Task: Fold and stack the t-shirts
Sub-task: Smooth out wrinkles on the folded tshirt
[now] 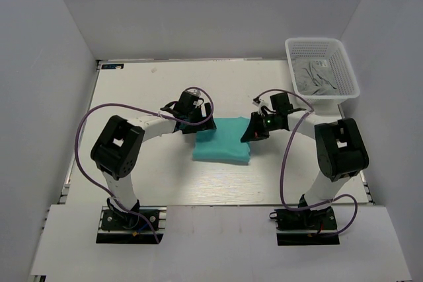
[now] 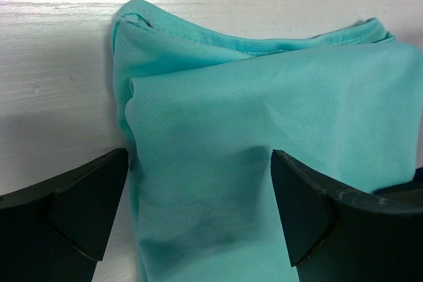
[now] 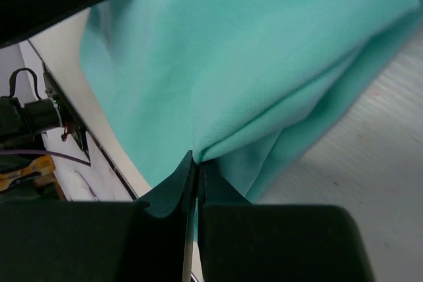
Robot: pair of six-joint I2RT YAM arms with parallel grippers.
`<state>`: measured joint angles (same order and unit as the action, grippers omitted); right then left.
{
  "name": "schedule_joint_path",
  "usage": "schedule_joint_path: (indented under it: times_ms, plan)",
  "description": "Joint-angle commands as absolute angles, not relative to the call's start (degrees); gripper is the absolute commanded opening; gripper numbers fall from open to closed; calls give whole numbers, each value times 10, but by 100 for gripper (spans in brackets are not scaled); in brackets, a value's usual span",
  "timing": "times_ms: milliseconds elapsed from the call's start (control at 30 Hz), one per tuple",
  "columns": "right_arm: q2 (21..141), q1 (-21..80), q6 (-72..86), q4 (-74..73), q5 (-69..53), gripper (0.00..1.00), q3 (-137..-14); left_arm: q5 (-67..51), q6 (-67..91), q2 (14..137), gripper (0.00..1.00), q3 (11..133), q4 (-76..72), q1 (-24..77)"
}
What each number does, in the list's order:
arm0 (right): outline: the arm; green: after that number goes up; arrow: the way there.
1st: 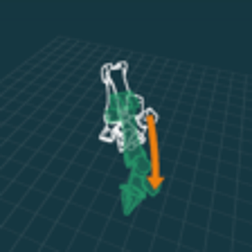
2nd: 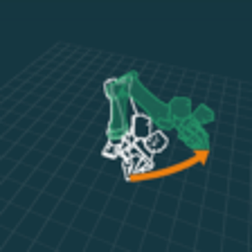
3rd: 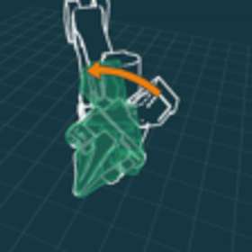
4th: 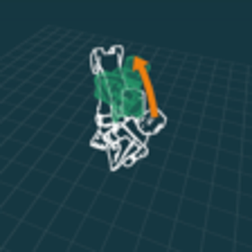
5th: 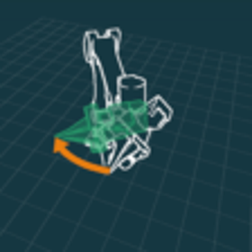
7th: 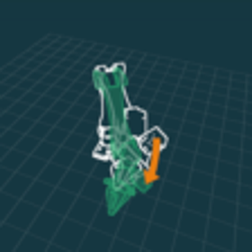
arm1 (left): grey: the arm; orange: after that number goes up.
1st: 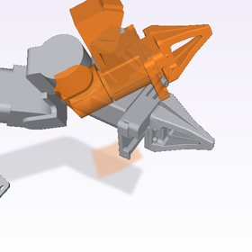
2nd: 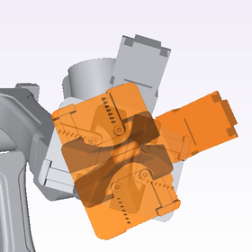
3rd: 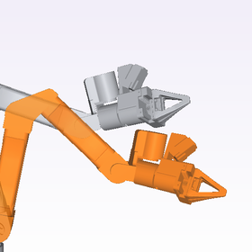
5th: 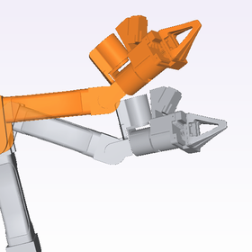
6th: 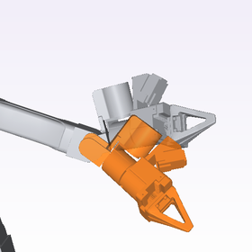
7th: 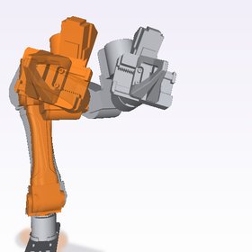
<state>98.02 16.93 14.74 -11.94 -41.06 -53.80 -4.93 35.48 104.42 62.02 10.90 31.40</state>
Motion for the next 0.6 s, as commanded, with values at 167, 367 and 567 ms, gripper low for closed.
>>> schedule_joint_path:
  times_ms: [167, 367, 567]
  plan:
    - [1032, 131, 140, -78, -433, 0, -510, -24, 357, 1032, 100, 596, 185, 312]
    - [1077, 121, 140, -89, -411, 0, -520, -13, 357, 1020, 100, 596, 190, 312]
    - [1041, 124, 132, -114, -397, 19, -533, -13, 345, 1003, 100, 590, 190, 312]
